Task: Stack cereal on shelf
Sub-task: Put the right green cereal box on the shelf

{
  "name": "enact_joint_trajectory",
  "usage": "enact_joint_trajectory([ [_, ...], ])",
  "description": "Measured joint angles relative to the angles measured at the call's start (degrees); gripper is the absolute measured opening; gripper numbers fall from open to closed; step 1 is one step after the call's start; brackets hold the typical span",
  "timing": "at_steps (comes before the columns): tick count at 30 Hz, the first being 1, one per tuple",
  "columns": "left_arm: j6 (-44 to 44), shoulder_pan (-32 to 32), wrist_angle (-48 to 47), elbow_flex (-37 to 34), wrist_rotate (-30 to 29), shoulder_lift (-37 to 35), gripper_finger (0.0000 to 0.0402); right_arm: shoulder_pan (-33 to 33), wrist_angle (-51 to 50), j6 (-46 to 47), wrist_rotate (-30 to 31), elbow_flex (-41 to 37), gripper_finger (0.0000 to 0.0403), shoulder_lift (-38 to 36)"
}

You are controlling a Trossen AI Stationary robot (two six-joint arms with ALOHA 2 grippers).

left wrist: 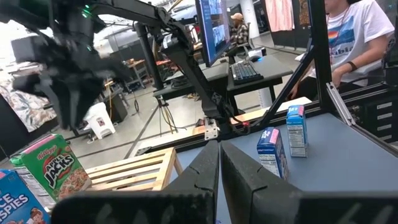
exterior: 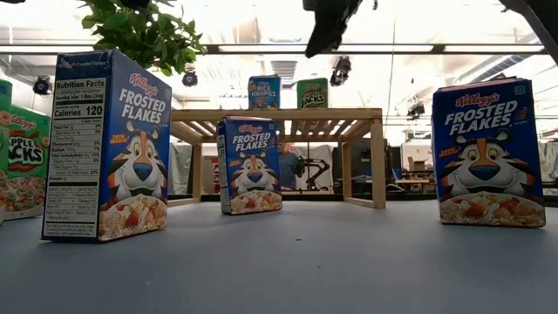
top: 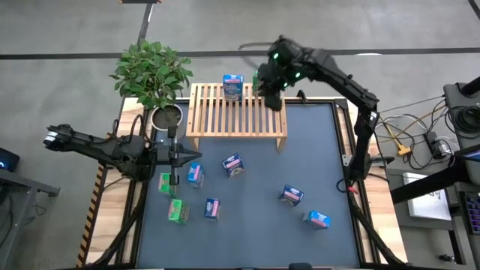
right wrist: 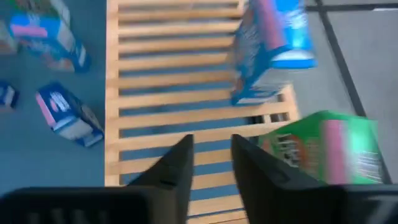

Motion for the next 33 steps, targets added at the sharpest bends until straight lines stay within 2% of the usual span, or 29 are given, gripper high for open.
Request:
enact_joint_trajectory([
  [4,0.00,-0.01,-0.17,0.00,0.00,0.00,0.0000,2.55,2.77,-1.10,12.45,-6.28,0.0017,0.02],
  [10,0.00,-0.02,-0.51,0.00,0.00,0.00,0.0000,2.50,8.81,-1.27,25.61,-14.37,0.0012,0.07],
  [13,-0.22,-0.01,-0.75,0.00,0.00,0.00,0.0000,1.80,10.17,-1.90,29.26,-16.62,0.0012,0.07],
  [20,-0.44,-0.02,-0.72,0.00,0.00,0.00,0.0000,0.81,10.33,-2.63,32.23,-17.83,0.0012,0.07],
  [26,-0.85,-0.02,-0.74,0.00,0.00,0.00,0.0000,0.84,10.17,-2.81,32.00,-17.06,0.0012,0.07],
  [33,-0.85,-0.01,-0.71,0.00,0.00,0.00,0.0000,1.22,13.40,-1.80,23.88,-17.01,0.0012,0.07],
])
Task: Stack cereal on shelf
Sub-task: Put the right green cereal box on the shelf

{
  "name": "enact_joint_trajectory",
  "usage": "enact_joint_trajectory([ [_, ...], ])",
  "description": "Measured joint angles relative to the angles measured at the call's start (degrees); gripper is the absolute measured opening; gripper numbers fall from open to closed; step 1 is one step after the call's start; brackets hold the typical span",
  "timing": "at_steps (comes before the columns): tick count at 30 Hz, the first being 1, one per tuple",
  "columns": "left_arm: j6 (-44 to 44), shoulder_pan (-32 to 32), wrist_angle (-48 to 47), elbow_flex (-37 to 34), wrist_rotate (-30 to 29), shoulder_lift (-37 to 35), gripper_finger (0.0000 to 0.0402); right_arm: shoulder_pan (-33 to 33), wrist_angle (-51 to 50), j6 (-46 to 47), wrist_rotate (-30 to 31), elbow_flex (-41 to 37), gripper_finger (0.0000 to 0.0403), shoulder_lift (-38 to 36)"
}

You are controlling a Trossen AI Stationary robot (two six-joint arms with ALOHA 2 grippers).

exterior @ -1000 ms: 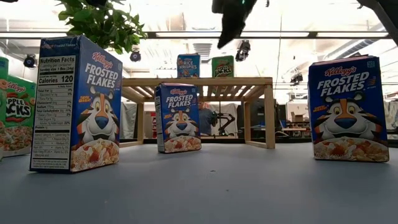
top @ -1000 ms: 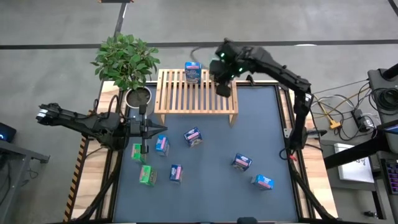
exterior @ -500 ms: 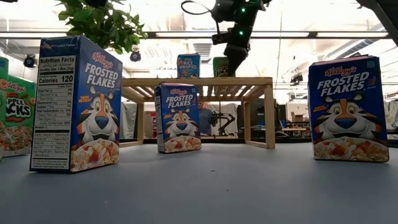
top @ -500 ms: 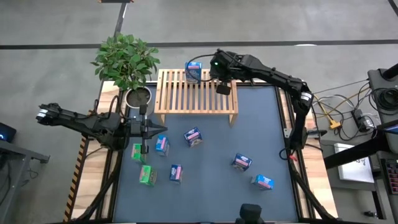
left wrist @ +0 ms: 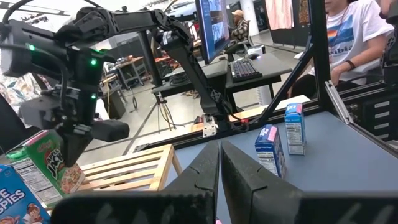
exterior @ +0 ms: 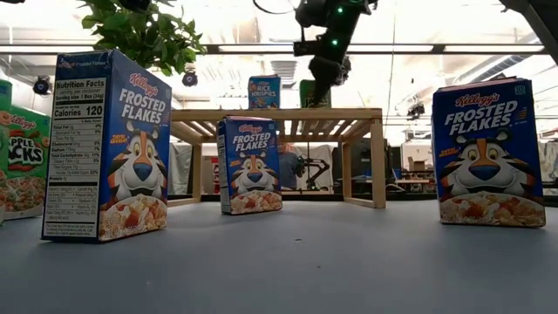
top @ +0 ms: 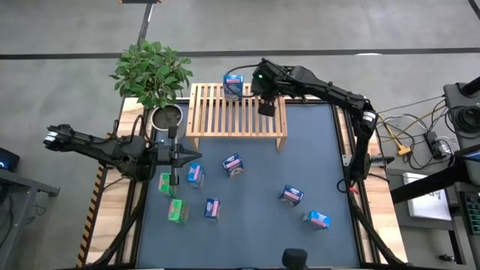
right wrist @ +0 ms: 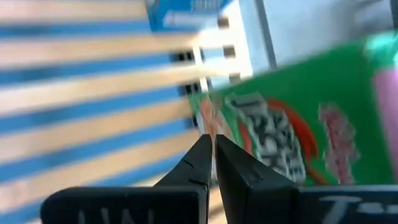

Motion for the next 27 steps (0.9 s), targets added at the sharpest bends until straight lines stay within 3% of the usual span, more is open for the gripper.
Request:
enact_joint_trajectory([
  [6,-0.05,0.00,0.01,0.00,0.00,0.00,0.0000,-0.07,5.91,-0.02,-0.20,-0.10,0.0012,0.00],
  [27,-0.44,0.01,0.17,0.00,0.00,0.00,0.0000,-0.04,8.80,1.05,-0.37,-0.16,0.0012,0.02],
])
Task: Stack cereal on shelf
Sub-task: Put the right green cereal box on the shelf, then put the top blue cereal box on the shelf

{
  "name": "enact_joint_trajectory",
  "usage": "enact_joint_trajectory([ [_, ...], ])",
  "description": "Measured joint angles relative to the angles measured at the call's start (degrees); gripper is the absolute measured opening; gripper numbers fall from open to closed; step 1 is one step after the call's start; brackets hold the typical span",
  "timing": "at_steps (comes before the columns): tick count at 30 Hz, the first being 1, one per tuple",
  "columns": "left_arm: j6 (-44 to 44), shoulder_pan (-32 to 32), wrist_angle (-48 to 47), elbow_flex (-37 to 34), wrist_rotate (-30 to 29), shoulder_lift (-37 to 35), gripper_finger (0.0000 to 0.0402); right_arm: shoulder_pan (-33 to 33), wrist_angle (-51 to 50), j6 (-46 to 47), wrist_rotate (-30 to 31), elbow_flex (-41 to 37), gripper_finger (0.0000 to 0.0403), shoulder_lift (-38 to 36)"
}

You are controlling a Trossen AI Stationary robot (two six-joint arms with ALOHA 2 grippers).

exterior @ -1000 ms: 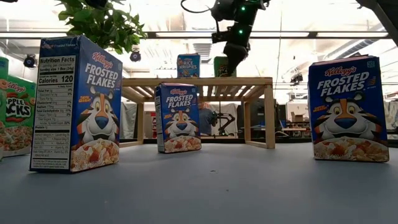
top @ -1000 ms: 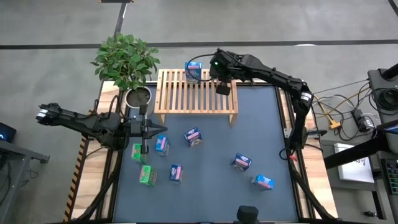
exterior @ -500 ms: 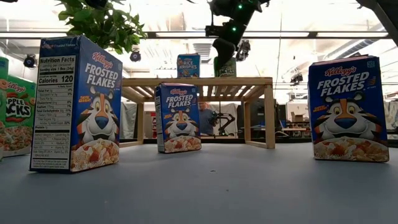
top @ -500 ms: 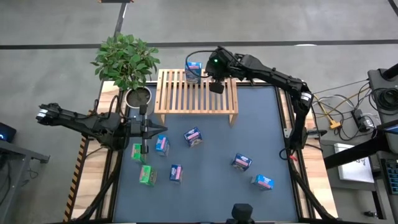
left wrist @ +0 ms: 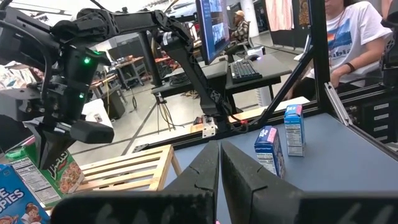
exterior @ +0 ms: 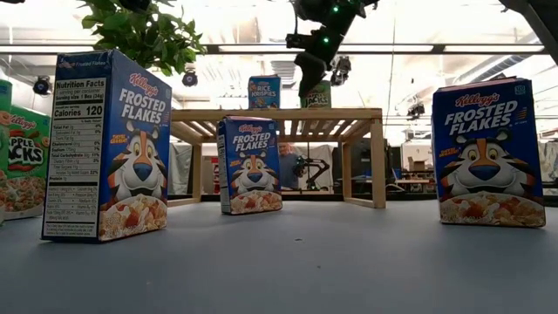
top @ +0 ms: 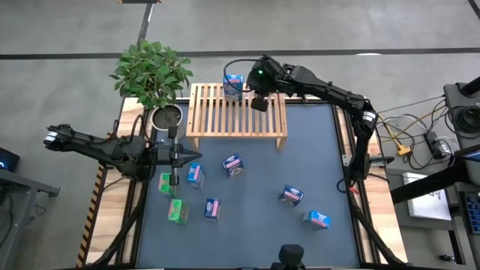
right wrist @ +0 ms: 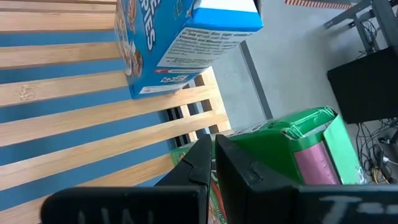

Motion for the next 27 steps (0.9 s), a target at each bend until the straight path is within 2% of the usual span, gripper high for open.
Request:
enact_joint_trajectory([
  [10,-0.02,0.00,-0.15,0.00,0.00,0.00,0.0000,0.47,0.05,0.95,-0.03,0.15,0.0012,0.00],
  [14,-0.09,0.00,-0.45,0.00,0.01,0.00,0.0000,2.80,-1.13,0.57,-0.50,1.03,0.0012,-0.88],
  [19,-1.85,0.00,-0.71,0.00,0.25,0.07,0.0000,7.61,-3.97,1.71,-0.95,0.85,0.0012,-5.63],
  [23,-2.90,-0.11,1.24,0.00,6.62,2.67,0.0000,12.71,-3.75,4.01,-4.31,-3.24,0.0012,-9.96],
  [27,-8.31,-0.13,5.33,1.07,7.67,7.28,0.0000,18.51,0.23,6.12,-4.57,-11.78,0.0012,-15.80],
])
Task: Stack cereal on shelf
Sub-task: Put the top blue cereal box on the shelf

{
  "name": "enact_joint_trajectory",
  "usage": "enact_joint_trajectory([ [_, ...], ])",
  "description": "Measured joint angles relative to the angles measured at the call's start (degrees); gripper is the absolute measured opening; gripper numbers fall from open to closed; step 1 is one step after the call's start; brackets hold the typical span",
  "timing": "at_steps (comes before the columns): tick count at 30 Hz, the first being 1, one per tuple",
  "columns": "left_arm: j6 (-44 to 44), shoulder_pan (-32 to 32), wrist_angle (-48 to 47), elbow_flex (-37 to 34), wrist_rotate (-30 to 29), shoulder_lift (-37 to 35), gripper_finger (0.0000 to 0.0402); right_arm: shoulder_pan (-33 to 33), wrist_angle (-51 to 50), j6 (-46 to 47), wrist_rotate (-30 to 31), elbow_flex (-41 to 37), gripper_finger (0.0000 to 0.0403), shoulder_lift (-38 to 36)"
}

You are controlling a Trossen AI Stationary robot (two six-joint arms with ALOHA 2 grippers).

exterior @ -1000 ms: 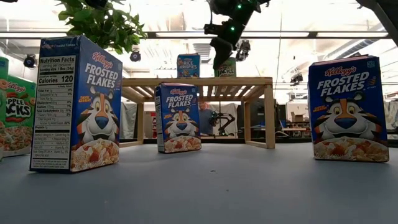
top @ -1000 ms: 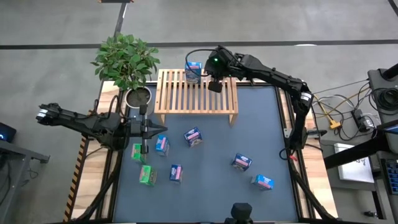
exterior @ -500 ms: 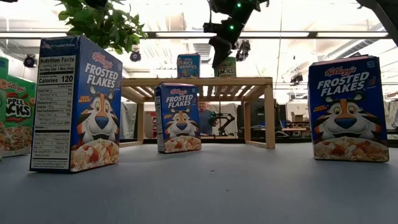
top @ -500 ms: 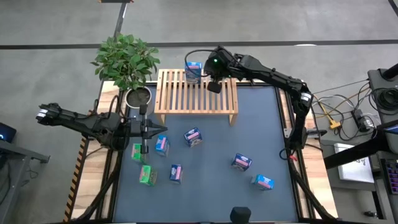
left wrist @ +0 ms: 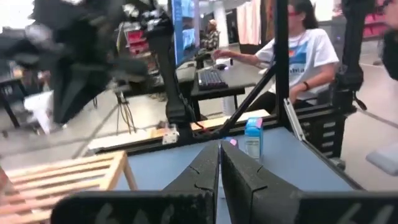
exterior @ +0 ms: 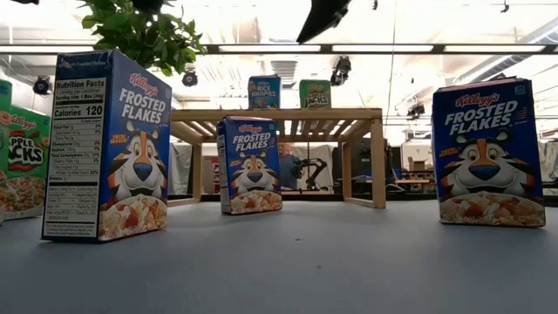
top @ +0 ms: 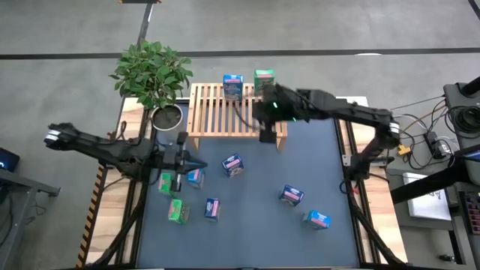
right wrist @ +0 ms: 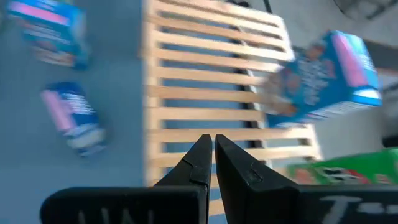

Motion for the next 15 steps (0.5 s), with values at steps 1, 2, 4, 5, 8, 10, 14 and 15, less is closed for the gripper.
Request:
enact_joint_trajectory([
  [1,-1.39,-0.10,-0.08,0.56,-0.11,1.41,0.0000,1.51,1.46,0.70,0.04,-2.60,0.0012,-1.64],
  [2,-2.91,-0.30,-0.69,1.06,-0.16,2.88,0.0000,3.07,2.86,1.45,0.12,-5.06,0.0012,-3.11],
  [4,-5.79,-0.97,-2.38,2.33,-0.14,5.88,0.0000,6.19,5.80,2.62,1.01,-10.25,0.0012,-6.13],
  [5,-6.94,-1.24,-3.14,3.34,-0.15,7.41,0.0000,7.78,7.40,2.99,2.32,-12.80,0.0012,-7.57],
  [8,-10.94,-1.73,-6.22,6.97,-0.17,11.92,0.0000,12.36,13.01,3.53,7.03,-20.18,0.0012,-11.82],
  [10,-13.89,-1.70,-10.43,9.65,-0.18,15.06,0.0000,14.98,17.04,3.54,8.60,-24.94,0.0012,-14.45],
  [14,-17.31,-1.70,-17.62,15.14,-0.20,21.03,0.0000,18.83,26.87,3.85,9.07,-34.11,0.0012,-18.96],
  [15,-17.79,-1.71,-19.55,16.22,-0.17,22.38,0.0000,19.57,29.51,3.77,9.07,-36.36,0.0012,-19.95],
])
